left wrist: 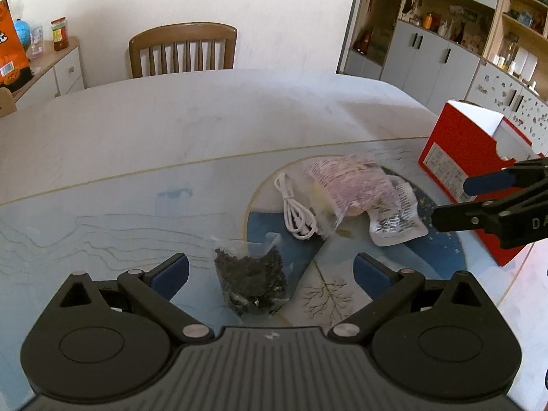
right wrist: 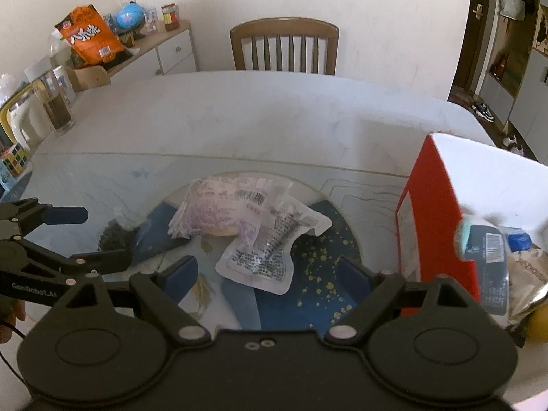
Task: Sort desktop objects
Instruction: 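Grasp the clear bag of dark leaves with the left tool while the right tool grasps the white printed sachet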
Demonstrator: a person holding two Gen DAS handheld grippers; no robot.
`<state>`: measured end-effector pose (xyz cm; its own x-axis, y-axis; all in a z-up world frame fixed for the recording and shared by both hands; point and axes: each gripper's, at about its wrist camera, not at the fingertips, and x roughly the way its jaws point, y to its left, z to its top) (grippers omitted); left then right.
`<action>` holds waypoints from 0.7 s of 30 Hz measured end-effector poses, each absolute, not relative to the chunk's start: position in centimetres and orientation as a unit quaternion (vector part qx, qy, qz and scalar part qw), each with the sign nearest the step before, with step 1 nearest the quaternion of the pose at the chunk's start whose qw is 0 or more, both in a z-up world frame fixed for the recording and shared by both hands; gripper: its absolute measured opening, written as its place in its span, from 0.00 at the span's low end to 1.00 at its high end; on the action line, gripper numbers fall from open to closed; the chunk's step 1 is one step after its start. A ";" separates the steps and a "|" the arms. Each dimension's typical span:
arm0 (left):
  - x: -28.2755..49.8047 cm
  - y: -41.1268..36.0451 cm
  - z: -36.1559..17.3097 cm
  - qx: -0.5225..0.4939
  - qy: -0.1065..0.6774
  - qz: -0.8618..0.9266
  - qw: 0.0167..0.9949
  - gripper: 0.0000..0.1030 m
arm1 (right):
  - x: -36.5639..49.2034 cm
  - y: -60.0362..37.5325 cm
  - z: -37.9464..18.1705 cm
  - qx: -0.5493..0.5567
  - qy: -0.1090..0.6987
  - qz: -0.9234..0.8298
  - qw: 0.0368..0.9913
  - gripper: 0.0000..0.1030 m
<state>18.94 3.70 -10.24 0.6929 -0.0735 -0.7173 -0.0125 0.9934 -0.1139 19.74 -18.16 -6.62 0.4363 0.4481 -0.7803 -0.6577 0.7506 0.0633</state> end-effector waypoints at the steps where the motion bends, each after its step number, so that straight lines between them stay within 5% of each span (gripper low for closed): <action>1: 19.0 3.8 -10.4 -0.055 0.391 -0.016 0.918 1.00 | 19.9 -17.9 -6.8 -0.127 0.417 0.329 0.838 0.86; 21: 19.8 4.2 -12.7 -0.045 0.401 0.000 0.915 0.99 | 21.9 -14.7 -10.9 -0.140 0.429 0.310 0.837 0.86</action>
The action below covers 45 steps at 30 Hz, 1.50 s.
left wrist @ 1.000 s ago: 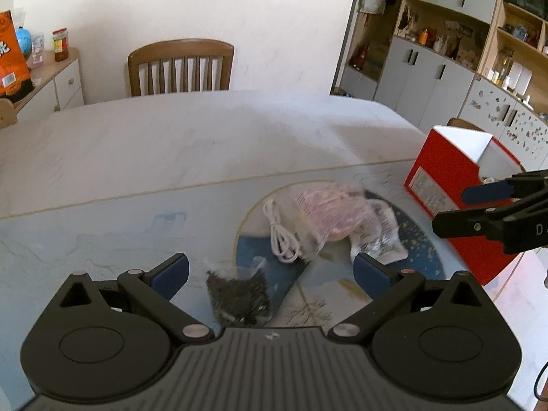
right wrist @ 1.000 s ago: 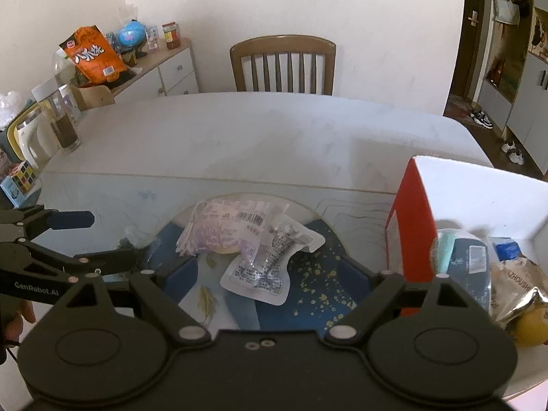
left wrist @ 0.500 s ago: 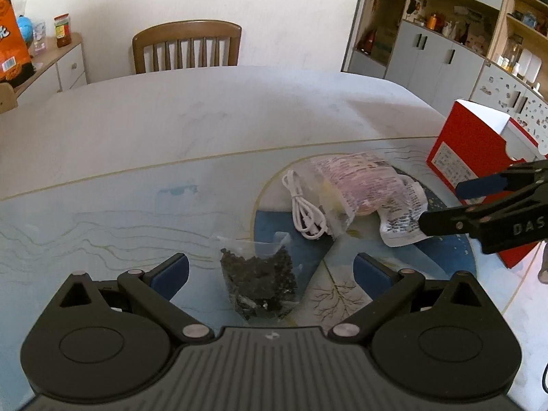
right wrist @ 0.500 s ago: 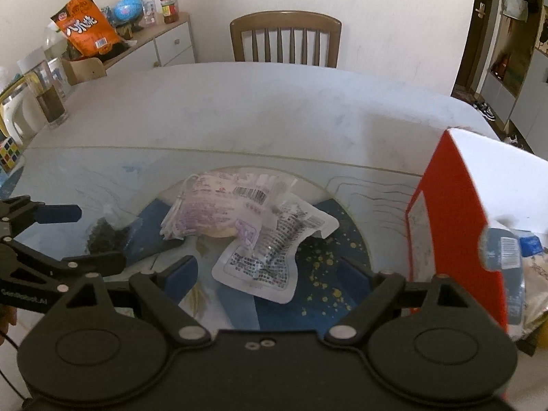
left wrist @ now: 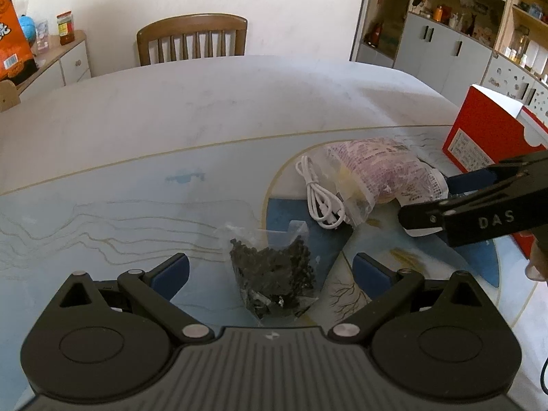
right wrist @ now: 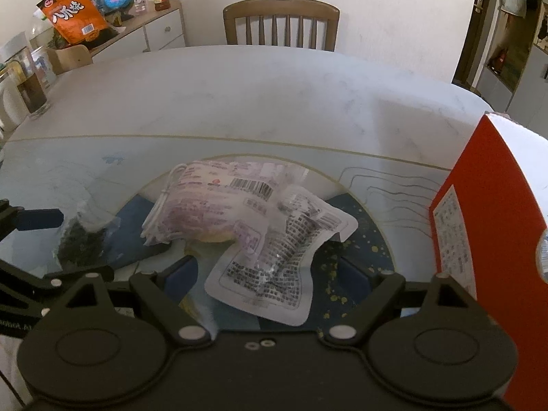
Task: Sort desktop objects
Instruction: 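Grasp the clear bag of dark leaves with the left tool while the right tool grasps the white printed sachet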
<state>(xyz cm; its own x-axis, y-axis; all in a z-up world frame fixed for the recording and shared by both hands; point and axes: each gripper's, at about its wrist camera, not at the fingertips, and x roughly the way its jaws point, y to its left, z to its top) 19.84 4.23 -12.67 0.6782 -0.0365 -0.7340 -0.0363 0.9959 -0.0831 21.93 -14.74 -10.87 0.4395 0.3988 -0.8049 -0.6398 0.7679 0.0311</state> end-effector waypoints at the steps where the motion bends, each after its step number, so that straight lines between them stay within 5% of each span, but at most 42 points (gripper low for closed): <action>1: 19.9 4.1 -12.7 -0.043 0.401 0.000 0.915 0.99 | 21.9 -14.7 -11.0 -0.141 0.428 0.310 0.837 0.85; 27: 20.0 3.6 -12.6 -0.012 0.405 0.015 0.914 0.66 | 22.6 -14.0 -12.2 -0.145 0.425 0.298 0.842 0.69; 29: 19.9 3.7 -12.5 -0.016 0.405 0.013 0.914 0.58 | 22.6 -14.2 -12.1 -0.146 0.422 0.303 0.842 0.61; 35: 19.8 3.9 -12.3 -0.023 0.405 0.007 0.914 0.44 | 22.6 -14.3 -11.8 -0.152 0.423 0.296 0.843 0.60; 45: 19.8 4.2 -12.1 -0.039 0.409 0.000 0.912 0.37 | 22.2 -15.4 -11.4 -0.156 0.427 0.288 0.843 0.57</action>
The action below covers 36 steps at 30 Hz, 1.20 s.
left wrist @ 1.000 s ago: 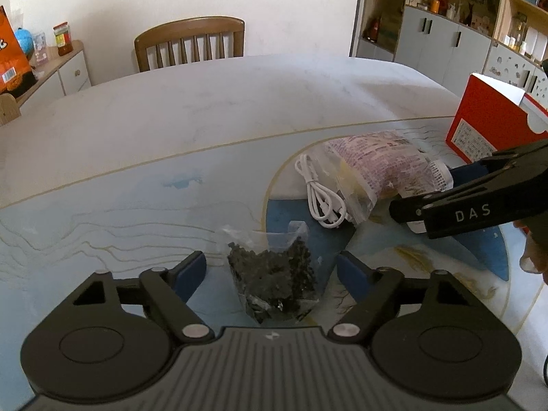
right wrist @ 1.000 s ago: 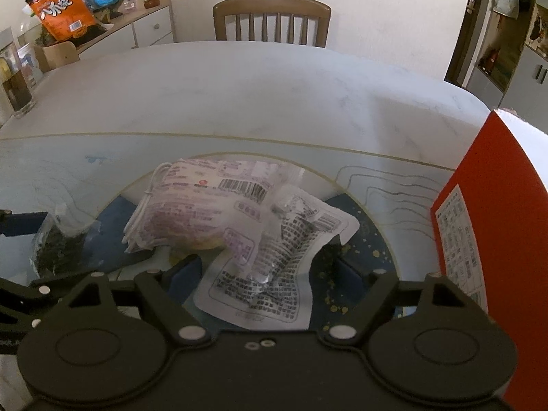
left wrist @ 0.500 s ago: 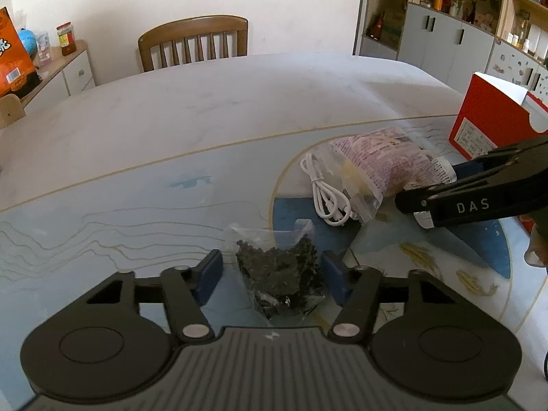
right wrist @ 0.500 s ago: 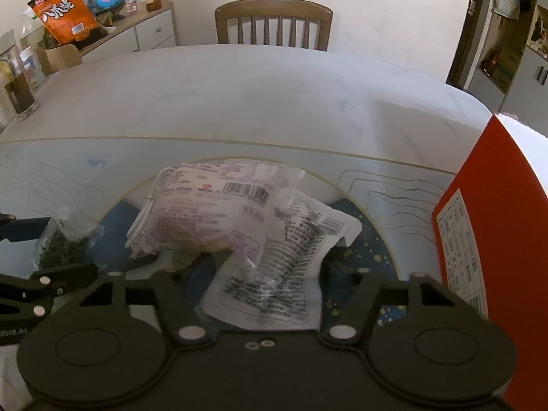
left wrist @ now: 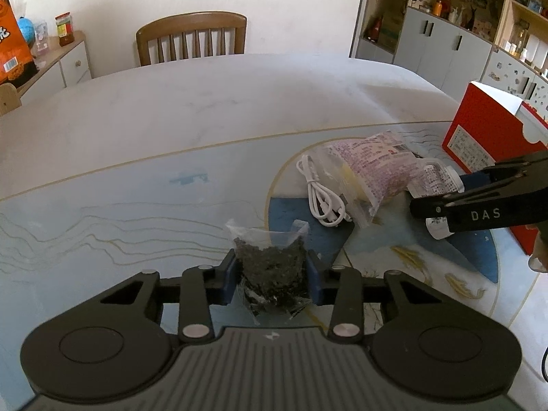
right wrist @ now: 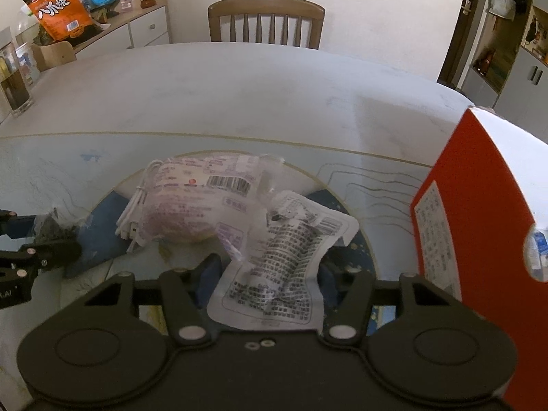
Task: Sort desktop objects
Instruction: 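Grasp the clear bag of dark leaves with the left tool while the right tool grasps the white printed sachet, then carry the leaf bag and white sachet with both tools over the shoebox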
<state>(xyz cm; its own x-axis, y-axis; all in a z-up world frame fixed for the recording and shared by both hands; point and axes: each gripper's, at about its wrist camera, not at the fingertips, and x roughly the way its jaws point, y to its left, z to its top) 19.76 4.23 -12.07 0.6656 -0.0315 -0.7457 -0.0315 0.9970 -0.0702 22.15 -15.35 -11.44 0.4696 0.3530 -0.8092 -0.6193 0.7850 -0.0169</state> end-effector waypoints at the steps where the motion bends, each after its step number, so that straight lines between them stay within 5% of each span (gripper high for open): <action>1: 19.7 4.2 -12.1 -0.039 0.409 -0.002 0.912 0.37 | 22.0 -15.4 -11.4 -0.157 0.427 0.288 0.842 0.57; 36: 16.7 2.5 -10.0 -0.042 0.402 -0.028 0.914 0.36 | 17.6 -20.2 -9.8 -0.129 0.439 0.293 0.840 0.54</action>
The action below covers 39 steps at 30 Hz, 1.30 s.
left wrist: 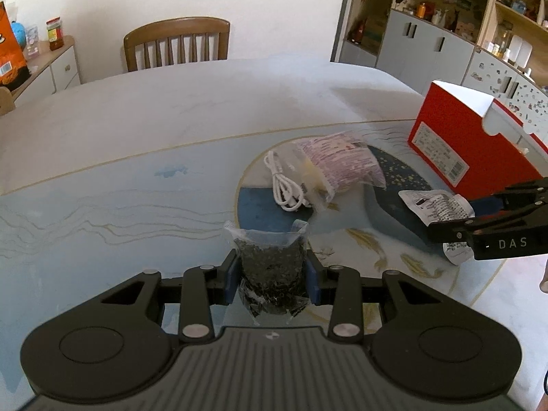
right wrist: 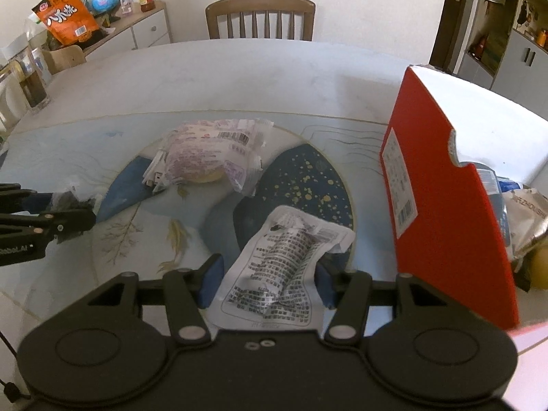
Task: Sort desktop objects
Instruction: 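Carry the leaf bag and white sachet with both tools over the shoebox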
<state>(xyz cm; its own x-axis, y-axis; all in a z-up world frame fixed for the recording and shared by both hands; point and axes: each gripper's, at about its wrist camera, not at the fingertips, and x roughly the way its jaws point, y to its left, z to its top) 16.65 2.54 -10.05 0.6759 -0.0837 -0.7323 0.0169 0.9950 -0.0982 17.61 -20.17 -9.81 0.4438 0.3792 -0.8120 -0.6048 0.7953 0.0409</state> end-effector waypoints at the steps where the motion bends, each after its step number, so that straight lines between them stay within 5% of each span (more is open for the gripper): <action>1: 16.6 2.4 -9.9 -0.041 0.401 -0.029 0.915 0.36 | 17.5 -20.3 -9.6 -0.127 0.437 0.294 0.841 0.54; 39: 15.4 -1.8 -1.5 -0.036 0.342 -0.079 0.936 0.36 | 17.3 -26.1 0.2 -0.052 0.353 0.325 0.876 0.54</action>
